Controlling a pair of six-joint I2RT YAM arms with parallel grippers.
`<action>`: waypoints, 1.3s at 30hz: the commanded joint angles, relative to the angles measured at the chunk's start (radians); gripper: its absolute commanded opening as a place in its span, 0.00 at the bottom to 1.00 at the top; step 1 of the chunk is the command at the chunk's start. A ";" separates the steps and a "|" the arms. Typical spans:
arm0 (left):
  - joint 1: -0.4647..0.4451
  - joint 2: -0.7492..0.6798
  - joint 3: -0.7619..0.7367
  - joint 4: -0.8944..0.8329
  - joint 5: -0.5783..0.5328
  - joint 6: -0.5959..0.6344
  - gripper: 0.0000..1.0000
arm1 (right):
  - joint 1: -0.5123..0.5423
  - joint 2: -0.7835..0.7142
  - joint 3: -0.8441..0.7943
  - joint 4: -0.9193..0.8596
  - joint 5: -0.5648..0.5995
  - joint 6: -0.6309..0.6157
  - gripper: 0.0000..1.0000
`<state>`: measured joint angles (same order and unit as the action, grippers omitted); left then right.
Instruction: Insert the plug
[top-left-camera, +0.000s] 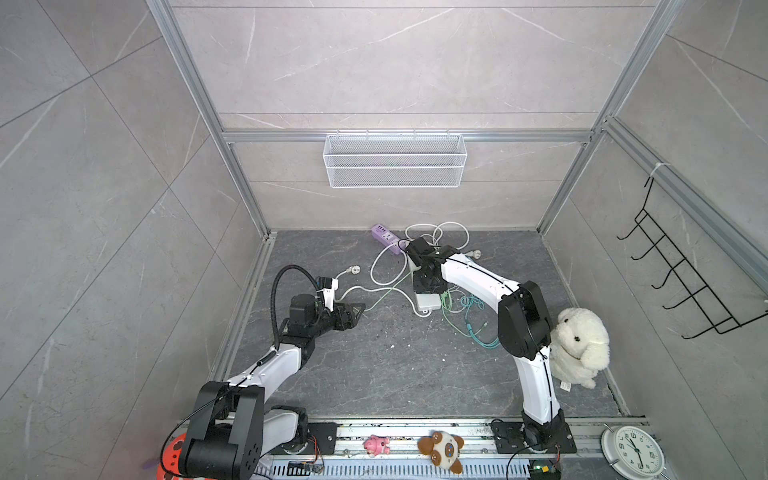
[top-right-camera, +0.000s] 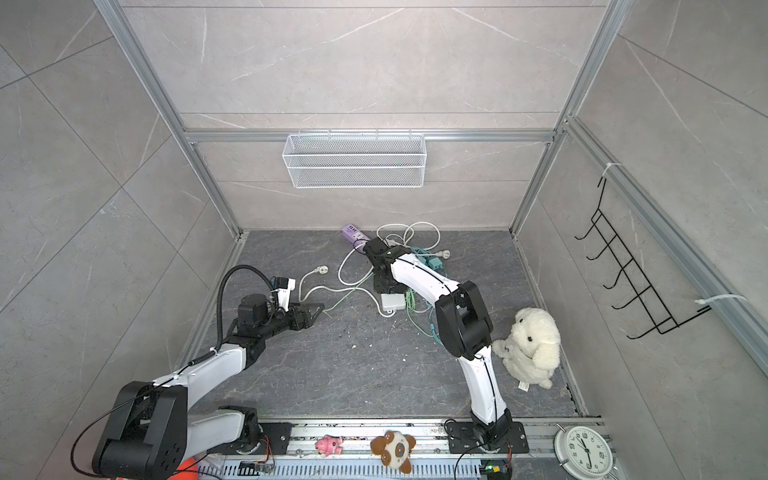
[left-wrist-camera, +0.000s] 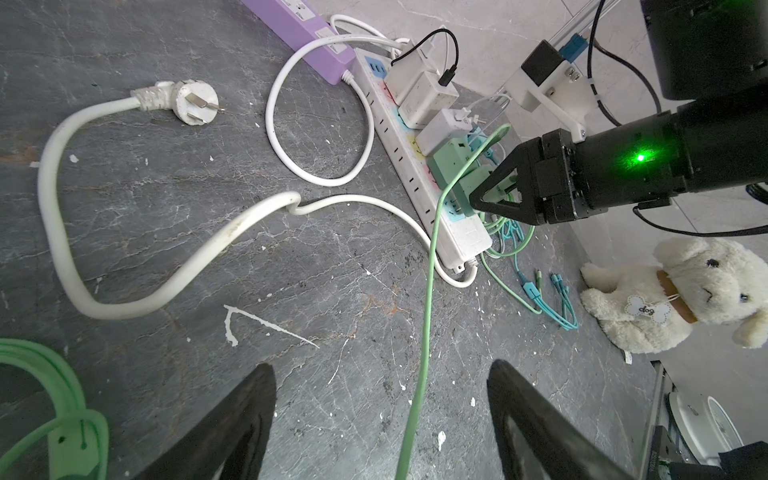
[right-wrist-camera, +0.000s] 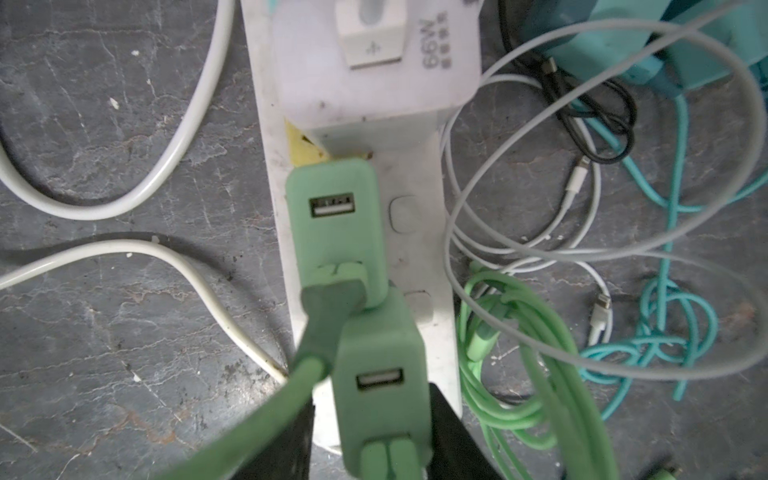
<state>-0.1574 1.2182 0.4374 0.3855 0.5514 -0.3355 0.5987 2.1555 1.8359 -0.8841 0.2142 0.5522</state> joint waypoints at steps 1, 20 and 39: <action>-0.004 -0.003 0.029 0.027 0.007 0.017 0.82 | -0.004 -0.031 -0.012 0.023 0.018 -0.014 0.42; -0.004 -0.024 0.023 0.015 0.007 0.024 0.82 | -0.034 0.031 -0.006 0.012 0.005 -0.013 0.01; -0.004 -0.016 0.028 0.000 0.018 0.033 0.82 | -0.096 0.149 0.009 -0.026 -0.137 -0.094 0.00</action>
<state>-0.1574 1.2156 0.4374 0.3775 0.5518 -0.3283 0.5270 2.2032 1.8786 -0.9066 0.0685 0.4515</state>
